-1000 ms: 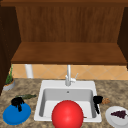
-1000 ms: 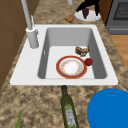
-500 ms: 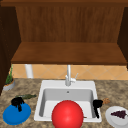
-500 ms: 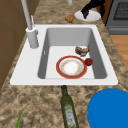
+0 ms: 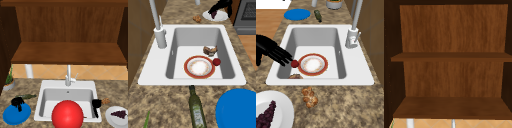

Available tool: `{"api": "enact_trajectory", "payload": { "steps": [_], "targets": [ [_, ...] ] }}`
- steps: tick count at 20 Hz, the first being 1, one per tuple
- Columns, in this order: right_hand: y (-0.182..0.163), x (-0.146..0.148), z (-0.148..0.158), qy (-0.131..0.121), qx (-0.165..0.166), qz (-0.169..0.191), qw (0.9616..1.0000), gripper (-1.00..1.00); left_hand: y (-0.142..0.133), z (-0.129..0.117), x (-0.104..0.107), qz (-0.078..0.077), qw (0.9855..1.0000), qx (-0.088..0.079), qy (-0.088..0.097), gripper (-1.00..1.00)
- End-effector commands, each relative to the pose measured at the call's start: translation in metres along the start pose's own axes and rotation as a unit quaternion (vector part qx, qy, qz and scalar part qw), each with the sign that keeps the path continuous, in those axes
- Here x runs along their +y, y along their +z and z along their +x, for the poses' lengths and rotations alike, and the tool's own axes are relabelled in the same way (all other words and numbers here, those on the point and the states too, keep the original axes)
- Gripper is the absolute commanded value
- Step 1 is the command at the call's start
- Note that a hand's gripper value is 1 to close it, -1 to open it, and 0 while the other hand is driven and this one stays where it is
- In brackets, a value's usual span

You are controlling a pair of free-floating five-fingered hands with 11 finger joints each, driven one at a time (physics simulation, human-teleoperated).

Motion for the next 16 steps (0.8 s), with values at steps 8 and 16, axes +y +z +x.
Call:
{"api": "enact_trajectory", "payload": {
  "steps": [8, 16],
  "targets": [
    [-0.004, -0.015, 0.0, -0.026, -0.096, -0.098, 0.9902, -1.0, 0.0, 0.0, 0.0, 0.0, 1.0, 0.0, 0.0, 0.0],
    [-0.022, -0.052, 0.002, -0.045, -0.143, -0.114, 0.9821, -1.0, 0.0, 0.0, 0.0, 0.0, 1.0, 0.0, 0.0, 0.0]
  ]
}}
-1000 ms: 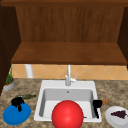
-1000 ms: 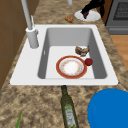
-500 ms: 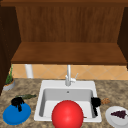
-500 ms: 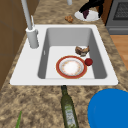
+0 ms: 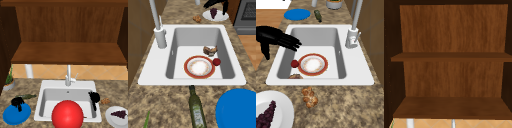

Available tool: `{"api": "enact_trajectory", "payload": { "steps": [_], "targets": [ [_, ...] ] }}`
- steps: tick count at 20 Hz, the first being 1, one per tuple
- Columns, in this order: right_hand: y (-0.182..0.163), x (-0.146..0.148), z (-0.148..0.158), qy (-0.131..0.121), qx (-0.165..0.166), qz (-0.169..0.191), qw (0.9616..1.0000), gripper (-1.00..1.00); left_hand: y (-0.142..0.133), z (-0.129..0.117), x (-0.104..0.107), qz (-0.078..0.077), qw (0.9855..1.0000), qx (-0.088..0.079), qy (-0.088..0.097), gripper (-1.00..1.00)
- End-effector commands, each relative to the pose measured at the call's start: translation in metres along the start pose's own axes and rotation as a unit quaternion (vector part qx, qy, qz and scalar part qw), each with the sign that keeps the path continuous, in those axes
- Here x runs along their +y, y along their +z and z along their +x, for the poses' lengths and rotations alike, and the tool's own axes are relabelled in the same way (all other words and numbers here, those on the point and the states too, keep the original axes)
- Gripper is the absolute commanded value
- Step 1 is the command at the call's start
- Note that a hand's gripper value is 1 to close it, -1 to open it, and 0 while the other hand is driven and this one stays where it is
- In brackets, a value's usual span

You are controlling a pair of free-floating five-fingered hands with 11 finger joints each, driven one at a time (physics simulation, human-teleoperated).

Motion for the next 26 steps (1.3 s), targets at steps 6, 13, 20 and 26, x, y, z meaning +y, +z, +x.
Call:
{"api": "enact_trajectory", "payload": {
  "steps": [6, 13, 20, 26],
  "targets": [
    [-0.044, -0.037, -0.001, -0.025, -0.029, -0.056, 0.9977, -1.0, 0.0, 0.0, 0.0, 0.0, 1.0, 0.0, 0.0, 0.0],
    [-0.086, -0.067, 0.003, -0.022, -0.022, -0.094, 0.9951, -1.0, 0.0, 0.0, 0.0, 0.0, 1.0, 0.0, 0.0, 0.0],
    [-0.13, -0.099, 0.021, -0.009, -0.017, -0.122, 0.9923, -1.0, 0.0, 0.0, 0.0, 0.0, 1.0, 0.0, 0.0, 0.0],
    [-0.179, -0.114, 0.043, -0.02, -0.018, -0.102, 0.9944, -1.0, 0.0, 0.0, 0.0, 0.0, 1.0, 0.0, 0.0, 0.0]
  ]
}}
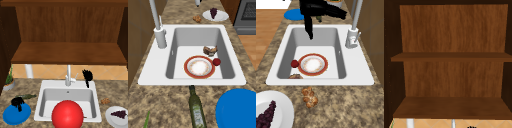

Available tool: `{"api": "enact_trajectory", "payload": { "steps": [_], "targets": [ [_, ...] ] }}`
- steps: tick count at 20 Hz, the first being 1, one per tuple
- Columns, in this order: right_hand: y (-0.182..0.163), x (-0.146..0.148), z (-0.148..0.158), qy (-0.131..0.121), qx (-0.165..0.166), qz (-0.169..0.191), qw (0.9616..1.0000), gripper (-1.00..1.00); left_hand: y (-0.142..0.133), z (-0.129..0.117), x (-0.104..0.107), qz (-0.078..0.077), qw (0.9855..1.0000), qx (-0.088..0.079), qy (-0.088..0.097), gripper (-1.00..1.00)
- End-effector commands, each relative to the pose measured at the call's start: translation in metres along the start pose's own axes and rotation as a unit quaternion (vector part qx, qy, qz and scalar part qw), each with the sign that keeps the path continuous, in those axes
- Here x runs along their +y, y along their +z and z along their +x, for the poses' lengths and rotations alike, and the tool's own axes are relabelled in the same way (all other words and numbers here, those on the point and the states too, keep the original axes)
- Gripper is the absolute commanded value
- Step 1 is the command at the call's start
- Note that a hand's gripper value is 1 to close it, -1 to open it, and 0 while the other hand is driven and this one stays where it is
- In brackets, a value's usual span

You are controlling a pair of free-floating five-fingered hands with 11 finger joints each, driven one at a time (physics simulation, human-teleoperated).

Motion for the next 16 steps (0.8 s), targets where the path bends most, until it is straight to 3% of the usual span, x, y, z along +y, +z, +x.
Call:
{"api": "enact_trajectory", "payload": {
  "steps": [1, 8, 16],
  "targets": [
    [-0.032, 0.001, 0.013, -0.019, -0.001, 0.016, 0.9997, -1.0, 0.0, 0.0, 0.0, 0.0, 1.0, 0.0, 0.0, 0.0],
    [-0.087, 0.0, 0.034, -0.037, -0.008, 0.037, 0.9986, -1.0, 0.0, 0.0, 0.0, 0.0, 1.0, 0.0, 0.0, 0.0],
    [-0.114, 0.023, 0.058, -0.021, -0.004, 0.092, 0.9955, -1.0, 0.0, 0.0, 0.0, 0.0, 1.0, 0.0, 0.0, 0.0]
  ]
}}
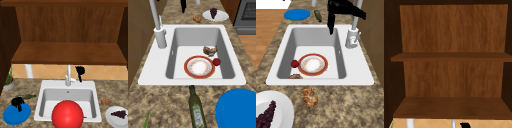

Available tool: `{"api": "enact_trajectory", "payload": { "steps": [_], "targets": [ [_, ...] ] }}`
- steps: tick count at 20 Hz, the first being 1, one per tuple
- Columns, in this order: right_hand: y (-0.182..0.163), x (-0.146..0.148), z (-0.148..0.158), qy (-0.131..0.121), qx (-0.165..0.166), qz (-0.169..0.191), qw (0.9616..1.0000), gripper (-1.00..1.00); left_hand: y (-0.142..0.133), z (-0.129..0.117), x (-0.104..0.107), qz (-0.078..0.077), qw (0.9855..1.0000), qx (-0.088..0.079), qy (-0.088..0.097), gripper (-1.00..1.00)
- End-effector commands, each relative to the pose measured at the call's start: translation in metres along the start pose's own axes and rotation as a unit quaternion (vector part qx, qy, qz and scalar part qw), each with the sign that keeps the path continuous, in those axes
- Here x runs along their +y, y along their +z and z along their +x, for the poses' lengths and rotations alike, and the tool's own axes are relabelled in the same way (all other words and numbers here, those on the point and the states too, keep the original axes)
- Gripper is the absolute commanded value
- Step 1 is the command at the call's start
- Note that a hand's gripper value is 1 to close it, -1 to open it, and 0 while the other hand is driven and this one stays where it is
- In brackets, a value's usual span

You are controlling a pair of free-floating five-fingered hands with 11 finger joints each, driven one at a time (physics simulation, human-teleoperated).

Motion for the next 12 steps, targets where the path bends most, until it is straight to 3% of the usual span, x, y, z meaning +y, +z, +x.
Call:
{"api": "enact_trajectory", "payload": {
  "steps": [1, 6, 12],
  "targets": [
    [-0.005, 0.013, 0.009, -0.003, -0.004, 0.05, 0.9987, -1.0, 0.0, 0.0, 0.0, 0.0, 1.0, 0.0, 0.0, 0.0],
    [-0.03, 0.022, 0.02, 0.005, 0.003, 0.106, 0.9943, -1.0, 0.0, 0.0, 0.0, 0.0, 1.0, 0.0, 0.0, 0.0],
    [-0.058, 0.035, 0.032, -0.003, 0.005, 0.187, 0.9823, -1.0, 0.0, 0.0, 0.0, 0.0, 1.0, 0.0, 0.0, 0.0]
  ]
}}
